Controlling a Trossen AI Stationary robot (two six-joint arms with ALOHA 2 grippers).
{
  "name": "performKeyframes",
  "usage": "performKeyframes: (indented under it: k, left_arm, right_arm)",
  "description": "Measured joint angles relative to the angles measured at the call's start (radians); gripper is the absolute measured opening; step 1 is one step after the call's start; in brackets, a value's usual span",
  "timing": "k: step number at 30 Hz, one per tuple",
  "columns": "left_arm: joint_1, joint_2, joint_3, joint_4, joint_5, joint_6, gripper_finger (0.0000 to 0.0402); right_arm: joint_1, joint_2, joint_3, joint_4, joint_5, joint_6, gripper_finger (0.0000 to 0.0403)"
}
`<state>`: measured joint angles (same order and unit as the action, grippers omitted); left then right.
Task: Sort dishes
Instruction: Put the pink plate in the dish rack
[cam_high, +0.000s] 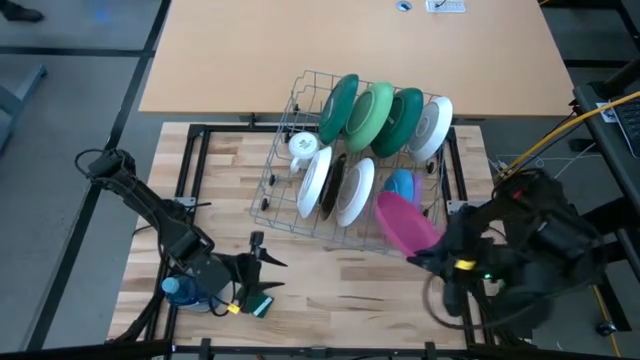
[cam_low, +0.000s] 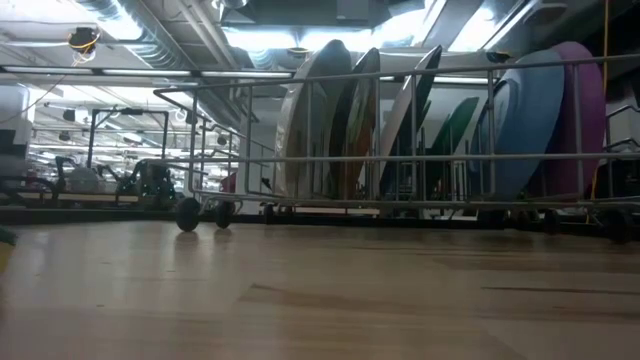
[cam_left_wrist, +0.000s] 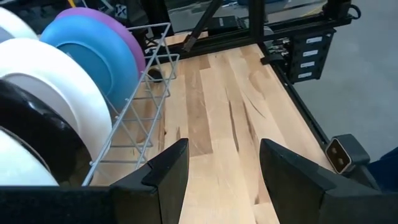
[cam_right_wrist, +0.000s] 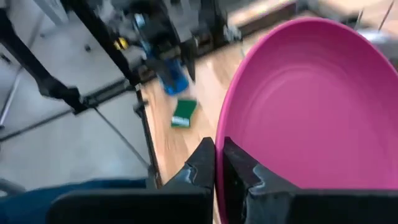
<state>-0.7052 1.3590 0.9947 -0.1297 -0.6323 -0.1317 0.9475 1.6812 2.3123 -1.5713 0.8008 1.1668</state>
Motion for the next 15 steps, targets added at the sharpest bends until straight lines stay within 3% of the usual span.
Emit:
performKeyframes:
  k: [6,15]
  left_arm:
    - [0.02,0.0,0.0,-0.001,0.0,-0.051,0.0184]
    - [0.02,0.0,0.0,-0.002,0.0,-0.071,0.0184]
  right_arm:
    - [0.075,-0.074,-0.096,0.002,0.177,-0.036,0.0009]
    - [0.127,-0.287,-0.601,-0.001,0.325,0.297,0.0009]
